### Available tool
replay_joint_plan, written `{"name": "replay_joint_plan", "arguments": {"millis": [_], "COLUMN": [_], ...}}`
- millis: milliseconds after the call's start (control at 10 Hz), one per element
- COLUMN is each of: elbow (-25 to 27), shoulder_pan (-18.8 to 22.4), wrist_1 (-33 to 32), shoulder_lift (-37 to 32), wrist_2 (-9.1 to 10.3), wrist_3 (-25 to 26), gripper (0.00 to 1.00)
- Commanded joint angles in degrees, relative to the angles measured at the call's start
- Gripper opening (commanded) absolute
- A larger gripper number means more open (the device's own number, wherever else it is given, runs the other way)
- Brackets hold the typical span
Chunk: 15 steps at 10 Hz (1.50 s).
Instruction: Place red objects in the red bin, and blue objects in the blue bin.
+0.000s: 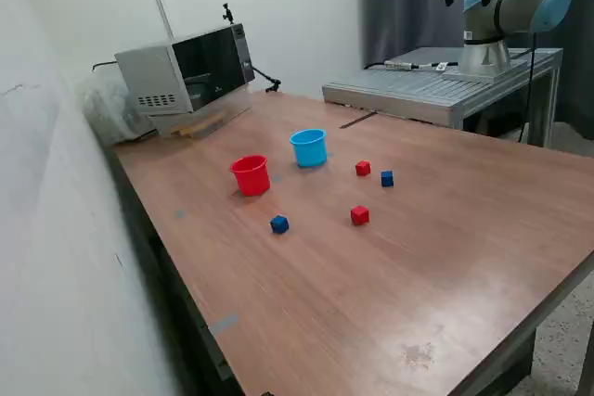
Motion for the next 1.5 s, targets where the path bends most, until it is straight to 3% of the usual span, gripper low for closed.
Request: {"name": "replay_joint_plan", "arguments": {"millis": [0, 500, 800, 1100, 1400], "elbow": [0.09, 0.00, -0.35, -4.20, -7.55], "shoulder_pan": [0.00, 0.35, 0.00, -0.44, -0.53], "wrist_1": [0.00, -0.96, -13.14, -24.22, -34.95], "shoulder_lift": [0.00, 0.00, 1.05, 8.67, 17.81], "wrist_2": [0.09, 0.09, 0.35, 0.35, 0.44], "wrist_3": [0.09, 0.27, 0.35, -0.17, -7.53], "gripper": [1.00, 1.00, 1.00, 1.00, 1.00]}}
